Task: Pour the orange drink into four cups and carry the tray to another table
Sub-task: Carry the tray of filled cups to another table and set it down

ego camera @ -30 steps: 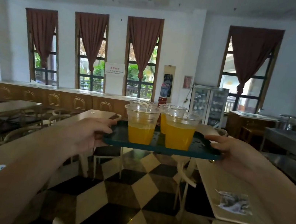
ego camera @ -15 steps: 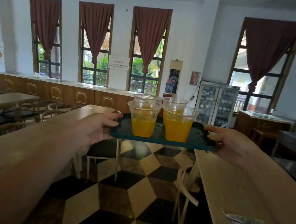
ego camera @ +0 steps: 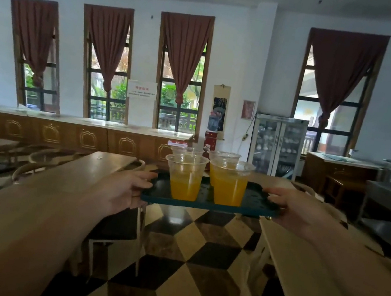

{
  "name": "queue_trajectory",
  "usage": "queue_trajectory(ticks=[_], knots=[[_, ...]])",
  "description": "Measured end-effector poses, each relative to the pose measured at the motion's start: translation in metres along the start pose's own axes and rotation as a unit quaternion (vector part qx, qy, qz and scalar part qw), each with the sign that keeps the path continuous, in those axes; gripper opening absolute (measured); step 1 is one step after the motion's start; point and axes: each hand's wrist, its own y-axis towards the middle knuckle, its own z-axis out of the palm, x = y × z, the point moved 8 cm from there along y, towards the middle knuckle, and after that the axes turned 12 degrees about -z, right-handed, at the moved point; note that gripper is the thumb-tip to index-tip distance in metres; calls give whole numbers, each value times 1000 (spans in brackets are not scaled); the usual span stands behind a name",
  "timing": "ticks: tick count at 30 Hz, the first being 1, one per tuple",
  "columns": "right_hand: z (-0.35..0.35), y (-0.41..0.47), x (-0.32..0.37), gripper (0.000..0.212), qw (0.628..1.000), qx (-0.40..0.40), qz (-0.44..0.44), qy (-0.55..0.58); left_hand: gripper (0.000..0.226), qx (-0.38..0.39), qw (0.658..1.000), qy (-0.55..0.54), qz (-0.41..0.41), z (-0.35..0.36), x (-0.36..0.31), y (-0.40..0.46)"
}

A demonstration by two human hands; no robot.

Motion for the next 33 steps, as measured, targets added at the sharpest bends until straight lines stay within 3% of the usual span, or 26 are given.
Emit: queue_trajectory(ticks=[7,14,33], knots=[[36,138,-10,36,1000,-16,-13,9,36,29,999,28,21,-11,-79,138],[49,248,-16,36,999,-26,-42,-11,46,61,997,35,13,-11,-115,269],[-23,650,-66,41,998,-46,-30,-28,46,70,997,39,22,76,-229,623]])
